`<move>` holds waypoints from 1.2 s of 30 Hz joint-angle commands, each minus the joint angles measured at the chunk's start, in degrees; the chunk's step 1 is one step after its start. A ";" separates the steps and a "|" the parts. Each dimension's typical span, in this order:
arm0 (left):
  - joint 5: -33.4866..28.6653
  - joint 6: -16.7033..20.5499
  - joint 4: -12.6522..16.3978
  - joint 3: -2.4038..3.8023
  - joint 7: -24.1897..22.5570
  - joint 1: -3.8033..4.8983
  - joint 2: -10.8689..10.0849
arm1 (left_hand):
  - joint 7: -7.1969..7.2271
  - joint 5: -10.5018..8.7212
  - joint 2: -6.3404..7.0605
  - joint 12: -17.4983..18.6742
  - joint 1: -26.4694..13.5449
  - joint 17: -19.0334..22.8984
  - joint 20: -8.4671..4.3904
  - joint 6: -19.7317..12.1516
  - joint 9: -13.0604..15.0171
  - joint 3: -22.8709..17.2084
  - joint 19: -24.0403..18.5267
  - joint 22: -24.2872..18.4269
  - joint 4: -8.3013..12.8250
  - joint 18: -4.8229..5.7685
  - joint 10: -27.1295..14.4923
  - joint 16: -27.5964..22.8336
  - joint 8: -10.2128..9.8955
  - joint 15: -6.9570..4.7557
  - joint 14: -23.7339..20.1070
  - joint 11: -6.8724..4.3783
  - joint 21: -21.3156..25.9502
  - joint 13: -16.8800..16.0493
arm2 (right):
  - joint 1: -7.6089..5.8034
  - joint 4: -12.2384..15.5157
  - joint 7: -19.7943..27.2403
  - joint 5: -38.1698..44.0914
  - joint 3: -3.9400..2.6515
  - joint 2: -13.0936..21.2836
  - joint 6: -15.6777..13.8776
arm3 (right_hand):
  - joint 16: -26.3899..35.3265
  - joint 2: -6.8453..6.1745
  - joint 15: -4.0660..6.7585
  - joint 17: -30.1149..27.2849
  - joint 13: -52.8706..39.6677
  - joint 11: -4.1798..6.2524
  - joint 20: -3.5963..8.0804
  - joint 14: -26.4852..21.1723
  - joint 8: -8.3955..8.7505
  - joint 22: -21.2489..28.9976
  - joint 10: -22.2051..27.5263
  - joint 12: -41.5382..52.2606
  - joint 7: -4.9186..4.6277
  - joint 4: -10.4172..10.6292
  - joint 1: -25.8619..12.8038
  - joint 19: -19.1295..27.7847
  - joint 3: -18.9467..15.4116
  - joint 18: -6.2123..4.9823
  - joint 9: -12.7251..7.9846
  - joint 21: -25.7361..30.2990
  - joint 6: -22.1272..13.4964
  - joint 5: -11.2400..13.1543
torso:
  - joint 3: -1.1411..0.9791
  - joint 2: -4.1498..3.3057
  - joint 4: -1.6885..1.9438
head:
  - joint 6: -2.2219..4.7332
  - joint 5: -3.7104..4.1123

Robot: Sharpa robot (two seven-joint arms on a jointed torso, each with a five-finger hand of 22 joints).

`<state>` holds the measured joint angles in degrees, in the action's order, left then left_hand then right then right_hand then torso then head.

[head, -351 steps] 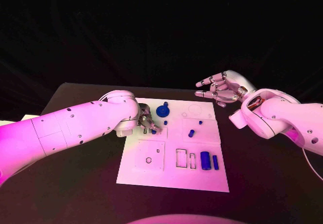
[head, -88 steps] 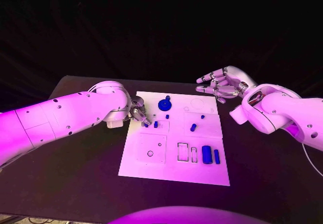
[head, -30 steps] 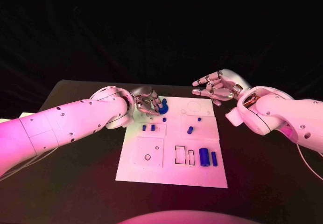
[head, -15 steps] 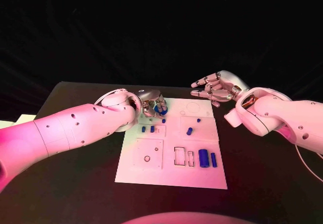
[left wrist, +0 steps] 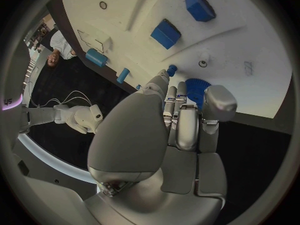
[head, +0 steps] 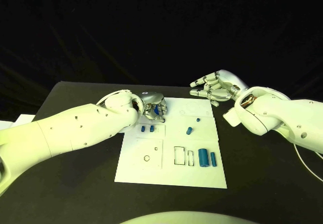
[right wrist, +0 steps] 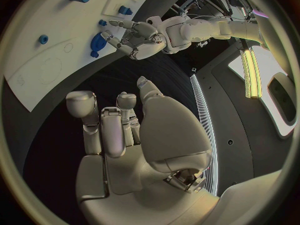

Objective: Assemble the parts on the task board

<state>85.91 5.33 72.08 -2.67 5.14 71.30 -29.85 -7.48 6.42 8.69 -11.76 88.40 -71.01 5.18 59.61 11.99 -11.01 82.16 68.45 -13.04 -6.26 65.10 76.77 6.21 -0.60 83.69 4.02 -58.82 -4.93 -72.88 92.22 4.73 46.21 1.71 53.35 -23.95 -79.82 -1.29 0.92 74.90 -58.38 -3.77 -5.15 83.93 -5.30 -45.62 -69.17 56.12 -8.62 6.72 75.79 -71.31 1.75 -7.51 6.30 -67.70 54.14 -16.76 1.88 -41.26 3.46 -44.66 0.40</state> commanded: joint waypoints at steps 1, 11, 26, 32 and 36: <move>1.85 -2.91 0.02 0.03 0.40 -0.02 0.35 | 0.15 -0.06 -0.12 0.52 -0.44 0.03 -0.08 0.60 -0.14 -0.49 0.60 1.32 0.11 0.69 0.71 0.34 -0.40 -0.03 1.61 -0.01 -1.75 0.13 | 0.05 0.04 0.34 0.28 0.00 -0.08 0.76 | 0.07 0.61 -0.08 1.13 0.05 0.19 0.05 2.66 -0.09 -0.10 0.37 -0.11 -0.09 0.05 0.26 0.37 0.04 -0.46 0.09 0.33 -0.30 -0.31 | -0.02 0.02 0.01 | -0.07 -0.04; 2.40 -4.05 -0.69 0.04 0.67 -0.14 1.29 | 0.43 0.10 -0.74 1.25 0.76 -0.05 -0.38 1.89 -0.55 -2.14 1.46 4.34 0.73 1.26 2.18 1.01 -0.52 -0.37 2.08 -0.39 -5.62 0.34 | 0.05 0.05 0.35 0.28 0.00 -0.19 0.80 | 0.07 0.61 -0.08 1.13 0.06 0.19 0.05 2.66 -0.10 -0.11 0.38 -0.11 -0.09 0.05 0.27 0.36 0.04 -0.46 0.10 0.32 -0.30 -0.34 | 0.02 -0.04 -0.05 | -0.21 0.07; 3.17 -6.22 -1.95 0.03 1.38 -0.34 2.38 | 0.67 0.13 -0.82 2.14 1.27 0.36 -0.61 3.02 -0.95 -4.05 1.75 6.24 1.36 1.60 3.61 1.21 -0.74 -0.65 2.21 -0.70 -7.89 0.46 | 0.05 0.13 0.30 0.34 0.00 -0.23 0.89 | 0.07 0.61 -0.08 1.13 0.06 0.19 0.05 2.66 -0.10 -0.11 0.38 -0.11 -0.09 0.05 0.27 0.36 0.04 -0.46 0.10 0.32 -0.30 -0.34 | -0.03 0.01 0.01 | -0.57 0.14; 3.41 -7.03 -2.38 0.03 1.77 -0.44 2.79 | 0.69 0.12 -0.90 2.43 1.44 0.49 -0.67 3.56 -1.12 -5.02 1.72 6.76 1.79 1.67 4.38 1.31 -0.83 -0.74 2.22 -0.79 -8.40 0.40 | 0.05 0.15 0.31 0.35 0.00 -0.24 0.91 | 0.07 0.61 -0.08 1.13 0.06 0.19 0.05 2.66 -0.10 -0.11 0.38 -0.11 -0.09 0.05 0.27 0.36 0.04 -0.46 0.10 0.32 -0.30 -0.34 | -0.03 0.04 0.00 | -0.69 0.28; 3.79 -7.50 -2.59 0.02 2.21 -0.52 3.08 | 0.69 0.06 -1.18 2.53 2.22 0.50 -0.80 4.15 -1.26 -6.38 1.71 7.27 2.74 1.72 5.34 1.49 -0.88 -0.90 2.25 -0.98 -8.92 0.21 | 0.05 0.16 0.32 0.36 0.00 -0.26 0.91 | 0.07 0.61 -0.08 1.13 0.06 0.19 0.05 2.66 -0.10 -0.11 0.38 -0.11 -0.09 0.05 0.27 0.36 0.04 -0.46 0.10 0.32 -0.30 -0.34 | -0.04 0.03 -0.01 | -0.74 0.24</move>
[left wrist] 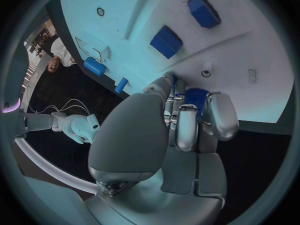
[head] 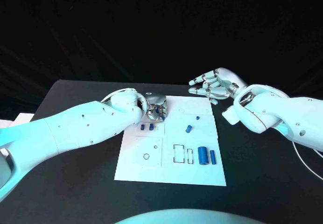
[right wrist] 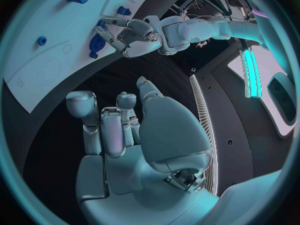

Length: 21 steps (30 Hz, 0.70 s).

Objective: Assemble the parts on the task board

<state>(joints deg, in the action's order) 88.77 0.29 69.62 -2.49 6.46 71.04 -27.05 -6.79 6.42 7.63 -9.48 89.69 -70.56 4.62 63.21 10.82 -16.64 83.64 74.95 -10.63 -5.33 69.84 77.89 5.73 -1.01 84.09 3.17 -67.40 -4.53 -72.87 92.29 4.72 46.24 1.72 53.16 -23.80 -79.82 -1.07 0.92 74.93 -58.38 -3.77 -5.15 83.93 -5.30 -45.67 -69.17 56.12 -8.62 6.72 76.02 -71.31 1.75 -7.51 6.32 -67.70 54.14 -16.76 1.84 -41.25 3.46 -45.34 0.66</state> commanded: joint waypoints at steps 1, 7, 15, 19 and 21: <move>0.99 -2.47 -0.15 -0.15 0.95 -0.28 0.31 | 0.00 0.05 -0.16 0.25 1.04 0.05 -0.26 0.62 -0.11 -0.94 0.24 0.84 0.48 0.81 0.73 0.39 -0.40 -0.52 1.86 -0.16 -0.42 -0.22 | 0.04 0.09 0.32 0.33 -0.01 -0.07 0.77 | 0.07 0.39 -0.08 1.09 0.06 0.19 0.05 2.67 -0.10 -0.06 0.38 -0.11 -0.09 0.05 0.05 0.36 0.04 -0.47 0.07 0.32 -0.30 -0.34 | -0.01 0.01 0.02 | -0.09 0.00; 1.20 -1.31 -0.14 -0.14 0.70 -0.34 0.31 | 0.06 -0.07 -0.52 0.07 1.69 -0.10 -0.44 2.01 -0.16 -2.85 0.38 1.77 1.99 0.98 2.25 0.72 -0.15 -0.73 1.97 -0.46 -1.53 -0.74 | 0.04 0.10 0.34 0.33 -0.01 -0.08 0.78 | 0.07 0.39 -0.08 1.09 0.06 0.19 0.05 2.67 -0.10 -0.06 0.38 -0.11 -0.09 0.05 0.05 0.36 0.04 -0.47 0.07 0.32 -0.30 -0.34 | -0.01 0.01 0.03 | -0.03 -0.02; -1.44 2.75 1.72 0.35 -0.22 -0.46 -1.35 | 0.01 -0.10 -0.32 0.46 0.98 0.05 -0.59 2.94 -0.35 -4.49 0.52 2.60 3.13 1.14 2.99 0.88 -0.26 -0.83 2.06 -0.54 -2.47 -1.18 | 0.04 0.02 0.35 0.33 -0.01 -0.08 0.77 | 0.10 0.43 -0.08 1.05 -0.07 0.19 0.06 2.66 -0.13 0.05 0.28 0.07 -0.09 0.07 0.11 0.37 0.03 -0.48 0.09 0.39 -0.26 -0.49 | -0.01 0.07 0.07 | 0.11 0.00; -3.49 4.29 3.03 1.04 -0.26 -0.44 -2.76 | -0.14 -0.07 -0.16 0.95 0.54 0.23 -0.55 2.88 -0.54 -5.23 0.53 2.84 3.53 1.18 2.86 0.87 -0.57 -0.74 2.06 -0.39 -2.69 -1.22 | 0.04 -0.01 0.31 0.33 -0.01 -0.02 0.76 | 0.10 0.43 -0.08 1.05 -0.07 0.19 0.06 2.66 -0.13 0.05 0.28 0.07 -0.09 0.07 0.11 0.37 0.03 -0.48 0.09 0.39 -0.26 -0.49 | -0.06 0.15 0.11 | 0.34 0.06; -4.52 4.70 3.76 1.48 -0.20 -0.41 -3.55 | -0.20 -0.07 -0.07 1.22 0.25 0.31 -0.51 2.85 -0.64 -5.59 0.52 2.92 3.68 1.19 2.79 0.87 -0.74 -0.68 2.06 -0.31 -2.75 -1.23 | 0.04 -0.01 0.29 0.33 -0.01 0.01 0.75 | 0.10 0.43 -0.08 1.05 -0.07 0.19 0.06 2.66 -0.13 0.05 0.28 0.07 -0.09 0.07 0.11 0.37 0.03 -0.48 0.09 0.39 -0.26 -0.49 | -0.04 0.16 0.12 | 0.51 -0.03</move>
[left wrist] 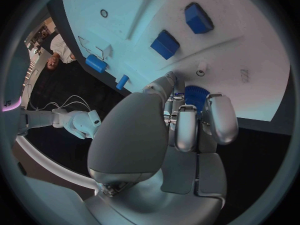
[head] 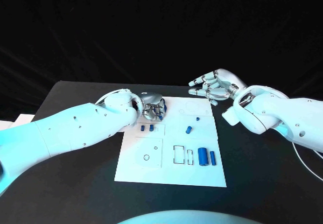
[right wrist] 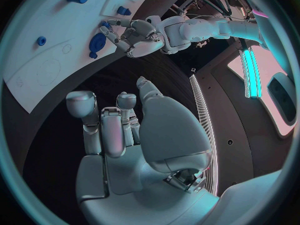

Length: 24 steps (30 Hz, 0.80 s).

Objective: Assemble the parts on the task board

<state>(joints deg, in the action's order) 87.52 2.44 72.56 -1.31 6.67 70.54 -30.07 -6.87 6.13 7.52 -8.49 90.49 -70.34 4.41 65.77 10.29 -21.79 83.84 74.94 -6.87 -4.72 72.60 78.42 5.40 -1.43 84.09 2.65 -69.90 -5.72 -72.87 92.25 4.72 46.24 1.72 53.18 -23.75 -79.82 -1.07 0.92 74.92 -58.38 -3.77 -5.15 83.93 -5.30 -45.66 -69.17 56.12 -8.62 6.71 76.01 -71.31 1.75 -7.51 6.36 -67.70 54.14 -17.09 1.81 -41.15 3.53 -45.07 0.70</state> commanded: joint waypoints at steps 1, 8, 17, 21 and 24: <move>-3.87 2.71 1.22 0.50 -0.36 0.11 -0.96 | -0.15 0.21 0.09 0.37 -0.72 0.18 -0.28 0.27 -0.15 -0.60 0.32 3.01 -0.01 0.60 0.00 0.31 -0.50 -0.22 2.05 0.24 -0.33 -0.04 | 0.04 0.04 0.28 0.32 -0.01 0.02 0.69 | 0.10 0.43 -0.08 1.06 -0.07 0.19 0.05 2.66 -0.13 0.04 0.28 0.07 -0.09 0.07 0.11 0.37 0.03 -0.48 0.05 0.39 -0.26 -0.16 | 0.00 0.02 0.03 | 0.40 -0.15; -7.99 2.38 4.87 1.55 0.26 0.28 -5.02 | -0.29 0.17 0.37 0.98 -1.49 0.38 -0.18 0.21 -0.38 -1.28 0.27 3.15 0.25 0.60 -0.10 0.30 -0.85 -0.09 2.03 0.40 -0.39 -0.03 | 0.04 0.17 0.22 0.32 -0.01 0.28 0.69 | 0.14 0.44 -0.08 1.01 -0.11 0.18 0.06 2.65 -0.14 -0.01 0.24 0.12 -0.10 0.10 0.09 0.34 0.01 -0.47 0.06 0.37 -0.25 -0.19 | -0.04 -0.04 0.05 | 0.78 -0.18; -9.35 0.00 5.74 1.70 1.13 0.44 -7.76 | -0.32 0.14 0.57 1.23 -1.96 0.60 -0.12 0.25 -0.46 -1.49 0.26 3.27 0.32 0.62 -0.05 0.22 -0.97 -0.03 1.98 0.45 -0.48 -0.05 | 0.04 0.08 0.20 0.32 0.00 0.49 0.70 | 0.14 0.44 -0.08 1.01 -0.11 0.18 0.06 2.65 -0.14 -0.01 0.24 0.12 -0.10 0.10 0.09 0.34 0.01 -0.47 0.06 0.37 -0.25 -0.19 | 0.03 -0.10 0.16 | 0.56 -0.57; -8.78 -0.69 5.51 1.68 1.45 0.44 -8.01 | -0.32 0.14 0.62 1.30 -2.08 0.61 -0.10 0.26 -0.49 -1.56 0.23 3.26 0.35 0.61 -0.05 0.23 -1.01 -0.02 1.97 0.45 -0.44 -0.05 | 0.04 0.03 0.20 0.32 0.00 0.42 0.69 | 0.14 0.44 -0.08 1.01 -0.11 0.18 0.06 2.65 -0.14 -0.01 0.24 0.12 -0.10 0.10 0.09 0.34 0.01 -0.47 0.06 0.37 -0.25 -0.19 | 0.03 -0.16 0.14 | 0.57 -0.81; -7.82 -0.93 5.22 1.67 1.66 0.44 -8.00 | -0.30 0.14 0.65 1.35 -2.12 0.61 -0.10 0.26 -0.51 -1.62 0.19 3.23 0.39 0.59 -0.05 0.24 -1.03 -0.01 1.96 0.45 -0.36 -0.05 | 0.04 -0.02 0.22 0.32 0.01 0.36 0.68 | 0.15 0.42 -0.08 1.00 -0.01 0.18 0.06 2.65 -0.15 0.10 0.30 0.04 -0.10 0.12 0.08 0.38 -0.02 -0.49 0.06 0.43 -0.24 -0.22 | 0.03 -0.10 0.12 | 0.47 -0.88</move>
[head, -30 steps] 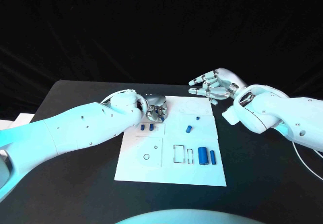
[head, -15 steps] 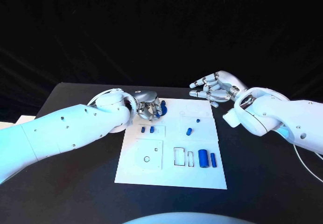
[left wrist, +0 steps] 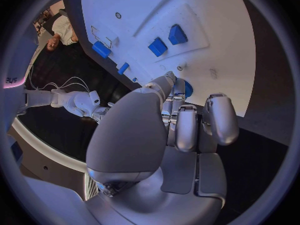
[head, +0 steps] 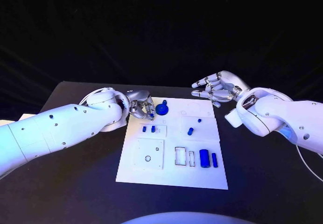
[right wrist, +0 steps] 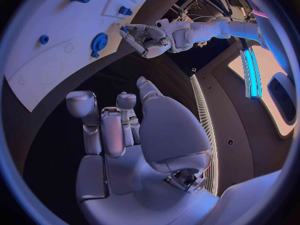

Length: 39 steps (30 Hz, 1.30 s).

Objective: Assemble the parts on the task board

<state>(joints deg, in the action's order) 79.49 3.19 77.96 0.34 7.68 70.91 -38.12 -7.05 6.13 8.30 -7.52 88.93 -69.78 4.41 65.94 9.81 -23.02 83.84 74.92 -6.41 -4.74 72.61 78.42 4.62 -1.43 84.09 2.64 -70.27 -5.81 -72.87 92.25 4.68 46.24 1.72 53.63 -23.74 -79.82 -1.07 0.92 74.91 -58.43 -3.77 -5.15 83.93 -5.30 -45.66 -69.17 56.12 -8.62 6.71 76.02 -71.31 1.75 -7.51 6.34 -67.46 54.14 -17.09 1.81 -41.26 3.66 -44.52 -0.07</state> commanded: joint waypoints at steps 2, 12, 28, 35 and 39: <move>0.67 -1.94 -0.44 0.00 0.81 0.08 0.09 | -0.13 0.14 -0.11 0.41 -0.58 0.06 -0.09 0.09 -0.04 -0.42 0.21 3.28 -0.05 0.62 -0.06 0.23 -0.26 -0.01 1.96 0.46 -0.05 0.04 | 0.04 -0.03 0.27 0.32 0.01 -0.13 0.69 | 0.15 0.42 -0.08 1.01 0.04 0.18 0.06 2.65 -0.15 0.10 0.30 0.04 -0.10 0.12 0.08 0.38 -0.02 -0.49 0.09 0.19 -0.24 -0.22 | 0.01 0.06 -0.07 | -0.28 -0.22; 1.45 -3.47 -1.00 -0.07 0.89 0.05 0.25 | -0.13 0.12 -0.02 0.51 -0.75 0.14 -0.07 0.09 -0.08 -0.49 0.15 3.24 -0.02 0.60 -0.06 0.21 -0.31 0.00 1.93 0.48 0.05 0.03 | 0.05 -0.08 0.30 0.45 0.01 -0.24 0.71 | 0.17 0.42 -0.08 0.99 0.07 0.18 0.06 2.64 -0.15 0.07 0.32 0.02 -0.10 0.12 0.09 0.37 -0.03 -0.48 0.09 0.18 -0.24 -0.24 | 0.02 0.02 -0.09 | 0.04 -0.13; 1.68 -4.08 -2.95 -0.51 0.75 -0.02 2.10 | -0.10 0.12 0.03 0.58 -0.89 0.28 -0.06 0.16 -0.11 -0.63 0.07 3.18 0.08 0.56 0.06 0.14 -0.34 0.00 1.88 0.45 0.22 -0.01 | 0.05 -0.15 0.35 0.78 0.01 -0.43 0.62 | 0.22 0.42 -0.08 0.92 0.24 0.18 0.05 2.63 -0.15 0.24 0.43 -0.16 -0.10 0.11 0.11 0.43 -0.03 -0.51 0.09 0.27 -0.25 -0.25 | -0.02 -0.02 -0.09 | -0.34 -0.19; 2.40 -5.03 -3.37 -0.61 1.28 -0.04 2.59 | -0.10 0.11 0.08 0.65 -0.96 0.34 -0.05 0.17 -0.14 -0.71 0.02 3.14 0.14 0.53 0.07 0.12 -0.37 0.00 1.85 0.45 0.31 -0.02 | 0.05 -0.15 0.35 0.78 0.01 -0.53 0.62 | 0.22 0.42 -0.08 0.92 0.24 0.18 0.05 2.63 -0.15 0.24 0.43 -0.16 -0.10 0.11 0.11 0.43 -0.03 -0.51 0.09 0.27 -0.25 -0.25 | -0.02 0.03 -0.13 | -1.02 -0.20; 3.00 -5.55 -3.65 -0.62 1.68 -0.04 2.91 | -0.10 0.09 0.12 0.71 -1.04 0.40 -0.04 0.14 -0.17 -0.75 -0.04 3.07 0.17 0.50 0.06 0.10 -0.41 0.00 1.83 0.47 0.46 -0.03 | 0.05 -0.17 0.40 0.79 0.01 -0.60 0.57 | 0.22 0.42 -0.08 0.92 0.24 0.18 0.05 2.63 -0.15 0.24 0.43 -0.16 -0.10 0.11 0.11 0.43 -0.03 -0.51 0.09 0.27 -0.25 -0.25 | 0.00 0.02 -0.10 | -1.39 -0.25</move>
<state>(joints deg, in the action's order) 81.38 -0.48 74.40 -0.18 8.68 70.96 -35.42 -7.04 6.13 8.33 -6.97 88.45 -69.42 4.42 65.92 9.64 -23.51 83.84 74.91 -6.22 -4.84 72.60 78.42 4.40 -1.43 84.09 2.65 -70.03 -5.80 -72.86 92.08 4.70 46.41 1.73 53.09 -23.74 -79.82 -1.07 0.92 74.91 -58.25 -3.56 -5.15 83.93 -5.30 -45.48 -68.96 56.12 -8.62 6.71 76.02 -71.31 1.75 -7.51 6.36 -67.47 54.14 -17.09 1.79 -41.28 3.53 -45.75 -0.31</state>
